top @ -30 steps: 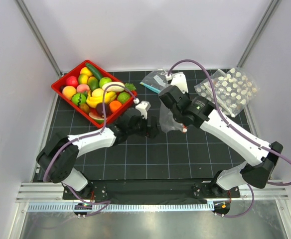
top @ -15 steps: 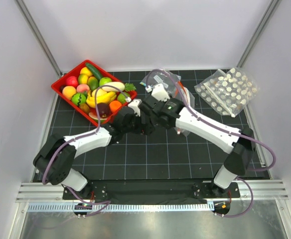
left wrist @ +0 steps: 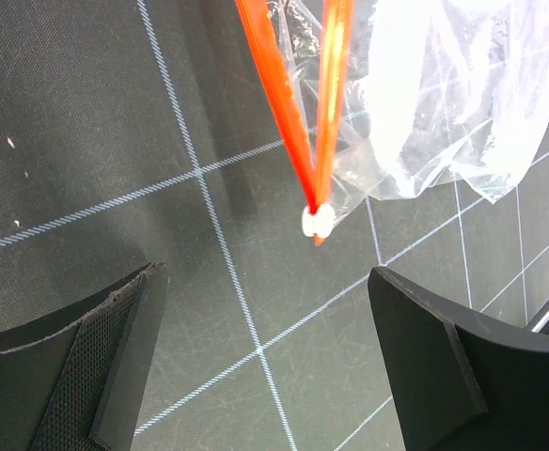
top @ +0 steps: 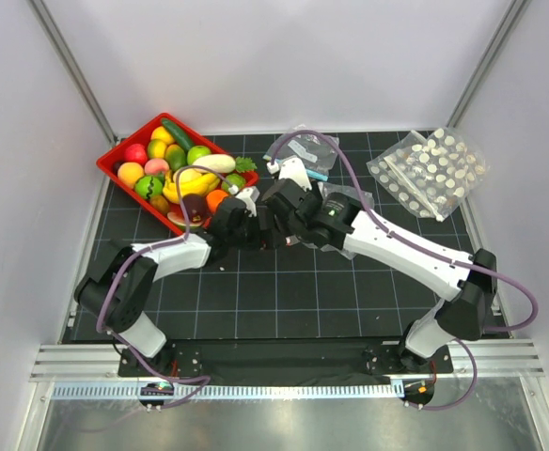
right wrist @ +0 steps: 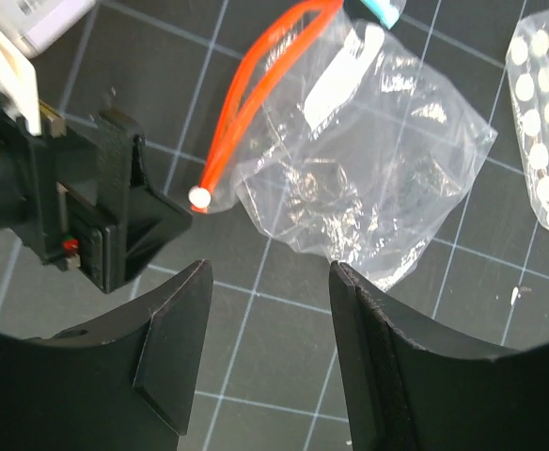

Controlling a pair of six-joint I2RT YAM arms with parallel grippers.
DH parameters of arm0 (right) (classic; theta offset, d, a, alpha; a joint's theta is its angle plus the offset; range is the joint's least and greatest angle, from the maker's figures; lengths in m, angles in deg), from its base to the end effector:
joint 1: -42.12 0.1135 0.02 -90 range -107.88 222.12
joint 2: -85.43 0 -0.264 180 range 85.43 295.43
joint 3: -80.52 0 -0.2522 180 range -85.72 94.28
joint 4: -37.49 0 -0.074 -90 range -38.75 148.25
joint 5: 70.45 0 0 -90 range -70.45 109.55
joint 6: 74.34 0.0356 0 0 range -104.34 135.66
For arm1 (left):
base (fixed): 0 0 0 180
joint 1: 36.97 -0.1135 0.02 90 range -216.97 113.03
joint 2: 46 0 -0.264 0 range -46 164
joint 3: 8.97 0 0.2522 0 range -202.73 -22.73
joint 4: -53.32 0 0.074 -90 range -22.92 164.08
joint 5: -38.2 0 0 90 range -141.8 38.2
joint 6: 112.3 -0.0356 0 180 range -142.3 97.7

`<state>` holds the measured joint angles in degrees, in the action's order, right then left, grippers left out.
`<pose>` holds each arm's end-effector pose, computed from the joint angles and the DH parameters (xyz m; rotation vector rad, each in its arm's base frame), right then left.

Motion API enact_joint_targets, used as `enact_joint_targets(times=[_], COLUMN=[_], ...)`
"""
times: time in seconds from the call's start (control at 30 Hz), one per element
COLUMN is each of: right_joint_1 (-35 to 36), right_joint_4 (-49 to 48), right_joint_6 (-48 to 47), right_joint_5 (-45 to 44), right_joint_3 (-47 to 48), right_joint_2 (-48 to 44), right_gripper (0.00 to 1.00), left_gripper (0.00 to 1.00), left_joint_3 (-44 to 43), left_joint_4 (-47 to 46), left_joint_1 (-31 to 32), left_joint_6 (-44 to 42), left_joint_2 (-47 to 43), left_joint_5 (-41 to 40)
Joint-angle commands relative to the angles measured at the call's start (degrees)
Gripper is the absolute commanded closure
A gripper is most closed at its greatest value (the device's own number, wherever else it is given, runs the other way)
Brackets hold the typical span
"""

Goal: Place the food in the zip-top bag and seal the zipper
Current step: Adjust the zipper food storage bag at the center of the board, then pick up the zipper food storage bag at the center of the board.

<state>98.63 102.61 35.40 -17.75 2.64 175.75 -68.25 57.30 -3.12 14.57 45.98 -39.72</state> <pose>0.1998 0.2629 0.3470 -0.4712 2.2168 -0.1370 0.2688 -0.1892 0.1761 0.0628 2.3505 -0.8848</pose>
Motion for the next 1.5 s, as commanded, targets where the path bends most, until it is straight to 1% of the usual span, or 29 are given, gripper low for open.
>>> enact_joint_targets(times=[0.0, 0.13, 0.17, 0.23, 0.3, 0.33, 0.37, 0.43, 0.5, 0.53, 0.67, 0.8, 0.93, 1.0, 1.13, 1.3, 1.33, 1.37, 1.4, 1.43, 1.47], right_joint_1=[-0.26, -1.75, -2.19, -4.38, -6.05, -7.54, -8.43, -9.66, -10.28, -10.37, -11.86, -12.56, -12.74, -13.18, -13.71, -13.97, -13.97, -14.06, -14.06, -14.06, -14.06], right_joint_4=[-2.75, -4.15, -4.59, -6.43, -7.84, -8.80, -8.81, -8.64, -8.20, -8.11, -5.66, -5.39, -5.04, -4.86, -3.80, -3.89, -3.89, -3.80, -3.72, -3.54, -3.54], right_joint_6=[-0.06, 0.64, 0.82, 0.99, 0.99, 1.08, 1.08, 0.39, 0.03, -0.41, -1.55, -1.82, -1.99, -2.52, -2.52, -3.40, -3.66, -4.10, -4.28, -4.37, -4.28], right_joint_5=[-1.98, -2.16, -1.90, 0.02, 1.87, 3.10, 3.37, 3.11, 2.32, 1.97, -1.45, -2.69, -4.71, -4.71, -6.02, -8.58, -8.84, -9.19, -9.37, -9.63, -9.98], right_joint_3=[-0.29, -0.47, -0.55, -0.55, -0.12, 0.41, 1.02, 3.92, 7.07, 8.14, 14.11, 16.58, 18.69, 20.00, 22.12, 22.56, 22.56, 22.74, 23.00, 23.09, 22.91], right_joint_2=[-1.82, 0.20, 0.73, 1.61, 3.36, 4.15, 6.07, 8.63, 12.66, 14.08, 22.24, 25.86, 29.38, 31.75, 35.35, 36.94, 37.12, 37.29, 37.47, 37.38, 37.12], right_gripper=[0.40, 0.43, 0.45, 0.46, 0.47, 0.47, 0.48, 0.47, 0.43, 0.42, 0.42, 0.42, 0.42, 0.42, 0.41, 0.42, 0.44, 0.47, 0.55, 0.71, 0.76], left_gripper=[0.08, 0.09, 0.09, 0.09, 0.09, 0.09, 0.09, 0.09, 0.09, 0.10, 0.10, 0.10, 0.10, 0.10, 0.10, 0.10, 0.10, 0.10, 0.10, 0.10, 0.10], left_joint_3=[-0.80, 1.92, 3.32, 4.82, 6.93, 7.63, 8.94, 10.70, 11.50, 11.85, 13.17, 14.49, 16.77, 17.13, 17.04, 16.51, 16.34, 16.25, 16.16, 15.99, 15.81], left_joint_4=[-1.56, -2.61, -2.87, -2.96, -3.23, -3.49, -3.84, -4.02, -4.02, -4.02, -3.40, -2.52, -2.61, -2.79, -2.79, -2.70, -2.70, -2.61, -2.61, -2.52, -2.44], left_joint_1=[0.08, -0.09, -0.10, -0.10, -0.10, -0.10, -0.10, -0.10, -0.10, -0.10, -0.10, -0.10, -0.10, -0.10, -0.10, -0.10, -0.10, -0.18, -0.10, -0.10, -0.10], left_joint_6=[0.40, 0.76, 0.58, 0.58, 0.58, 0.58, 0.67, 0.93, 1.02, 1.02, 1.28, 1.90, 1.90, 1.81, 1.63, 1.46, 1.28, 1.11, 1.02, 0.93, 0.84], left_joint_2=[-1.11, -5.31, -7.76, -10.58, -14.54, -15.68, -18.13, -20.17, -22.54, -23.25, -26.67, -29.66, -34.93, -35.91, -35.83, -34.51, -34.24, -33.98, -33.72, -33.54, -33.45], left_joint_5=[0.33, -4.23, -5.65, -9.59, -11.54, -14.51, -15.41, -17.34, -19.37, -19.81, -22.17, -26.39, -28.51, -28.95, -28.78, -27.90, -27.72, -27.46, -27.37, -27.28, -27.19])
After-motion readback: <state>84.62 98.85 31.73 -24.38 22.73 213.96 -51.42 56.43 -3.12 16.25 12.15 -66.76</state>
